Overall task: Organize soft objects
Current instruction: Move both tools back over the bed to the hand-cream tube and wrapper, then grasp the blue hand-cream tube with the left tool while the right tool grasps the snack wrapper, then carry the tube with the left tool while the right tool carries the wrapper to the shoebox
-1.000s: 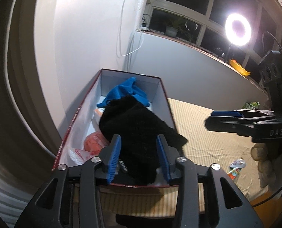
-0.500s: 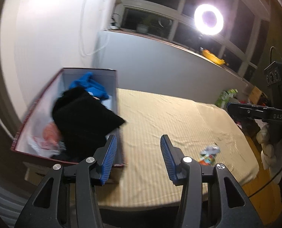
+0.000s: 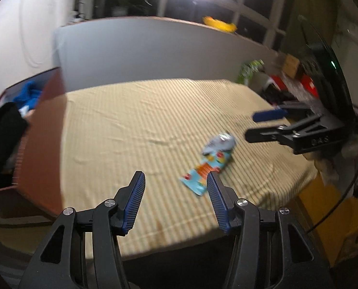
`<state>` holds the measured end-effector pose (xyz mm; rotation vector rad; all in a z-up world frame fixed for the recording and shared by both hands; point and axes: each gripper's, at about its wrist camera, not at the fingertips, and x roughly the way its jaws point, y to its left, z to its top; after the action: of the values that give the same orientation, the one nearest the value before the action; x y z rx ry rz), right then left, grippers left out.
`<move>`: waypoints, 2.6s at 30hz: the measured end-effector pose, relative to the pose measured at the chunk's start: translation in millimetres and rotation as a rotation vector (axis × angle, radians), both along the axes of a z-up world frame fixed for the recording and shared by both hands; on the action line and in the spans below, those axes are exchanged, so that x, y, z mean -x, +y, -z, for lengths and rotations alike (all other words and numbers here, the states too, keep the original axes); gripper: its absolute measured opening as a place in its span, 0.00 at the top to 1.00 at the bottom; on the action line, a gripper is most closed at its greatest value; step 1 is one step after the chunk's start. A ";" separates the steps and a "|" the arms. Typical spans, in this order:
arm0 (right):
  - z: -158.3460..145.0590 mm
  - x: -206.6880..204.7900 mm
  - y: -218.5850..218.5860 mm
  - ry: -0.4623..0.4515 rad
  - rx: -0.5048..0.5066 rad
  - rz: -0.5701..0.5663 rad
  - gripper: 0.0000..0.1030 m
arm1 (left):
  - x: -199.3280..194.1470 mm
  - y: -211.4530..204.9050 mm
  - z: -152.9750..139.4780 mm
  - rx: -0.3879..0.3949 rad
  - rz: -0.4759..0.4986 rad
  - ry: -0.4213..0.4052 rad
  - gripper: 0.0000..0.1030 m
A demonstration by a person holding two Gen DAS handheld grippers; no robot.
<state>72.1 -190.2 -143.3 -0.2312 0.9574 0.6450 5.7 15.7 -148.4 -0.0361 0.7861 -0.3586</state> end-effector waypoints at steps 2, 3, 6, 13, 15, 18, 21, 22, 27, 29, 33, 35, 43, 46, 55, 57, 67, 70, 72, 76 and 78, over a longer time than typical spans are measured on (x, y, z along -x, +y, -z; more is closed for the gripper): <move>8.2 -1.0 1.8 -0.002 0.042 -0.017 0.38 | 0.0 -7.0 4.1 -0.005 0.010 0.009 0.49; 13.1 -1.0 3.5 -0.001 0.066 -0.034 0.38 | -0.7 -9.0 5.6 -0.002 0.013 0.015 0.49; 27.1 -0.9 10.3 -0.010 0.144 -0.075 0.38 | -3.3 -9.5 7.5 0.000 0.009 0.028 0.49; 47.9 -12.2 16.2 -0.023 0.221 -0.096 0.38 | -11.5 -24.7 18.9 -0.033 0.052 0.058 0.49; 50.8 -16.5 17.3 -0.019 0.229 -0.097 0.38 | -15.1 -36.2 23.7 -0.060 0.088 0.065 0.48; 52.5 -22.5 18.1 -0.014 0.220 -0.092 0.38 | -20.4 -49.1 28.4 -0.081 0.122 0.069 0.44; 53.3 -30.4 18.8 -0.007 0.200 -0.092 0.38 | -26.8 -58.5 31.4 -0.090 0.137 0.072 0.44; 53.5 -33.6 19.4 -0.005 0.194 -0.092 0.38 | -29.6 -61.7 32.3 -0.096 0.145 0.071 0.44; 53.8 -45.4 19.1 0.006 0.175 -0.092 0.38 | -41.4 -73.0 37.6 -0.121 0.173 0.069 0.44; 54.8 -51.0 17.2 0.020 0.154 -0.085 0.38 | -44.5 -75.8 39.9 -0.124 0.180 0.070 0.44; 57.7 -63.0 10.9 0.058 0.125 -0.065 0.38 | -52.4 -79.5 46.9 -0.125 0.192 0.088 0.44; 59.2 -69.0 7.3 0.081 0.101 -0.058 0.38 | -55.3 -83.0 49.9 -0.134 0.199 0.090 0.44; 63.2 -76.0 -2.5 0.121 0.073 -0.053 0.55 | -73.6 -98.3 60.0 -0.186 0.233 0.085 0.44; 63.0 -79.5 -7.0 0.130 0.064 -0.041 0.61 | -80.8 -101.0 61.1 -0.188 0.238 0.080 0.44; 58.7 -82.4 -21.0 0.134 0.030 0.004 0.75 | -94.6 -113.5 64.1 -0.182 0.305 0.058 0.59; 58.8 -83.1 -24.0 0.140 0.019 0.014 0.77 | -96.7 -116.2 64.0 -0.179 0.312 0.054 0.65; 60.9 -83.2 -34.0 0.146 -0.005 0.054 0.83 | -92.5 -113.5 63.1 -0.154 0.283 0.043 0.75; 59.2 -80.8 -37.2 0.143 -0.014 0.060 0.83 | -89.3 -105.9 61.6 -0.140 0.261 0.040 0.75; 56.7 -78.2 -41.6 0.139 -0.020 0.069 0.83 | -89.6 -100.3 59.0 -0.127 0.241 0.034 0.75; 51.3 -76.1 -44.9 0.137 -0.039 0.082 0.83 | -85.0 -84.0 48.0 -0.093 0.207 0.023 0.75; 48.8 -73.8 -45.4 0.132 -0.041 0.087 0.83 | -83.5 -77.5 40.9 -0.083 0.194 0.007 0.75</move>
<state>145.8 -235.7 -192.1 -0.1109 1.0737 0.6048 89.2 -61.7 -189.3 0.1181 0.8127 -0.5094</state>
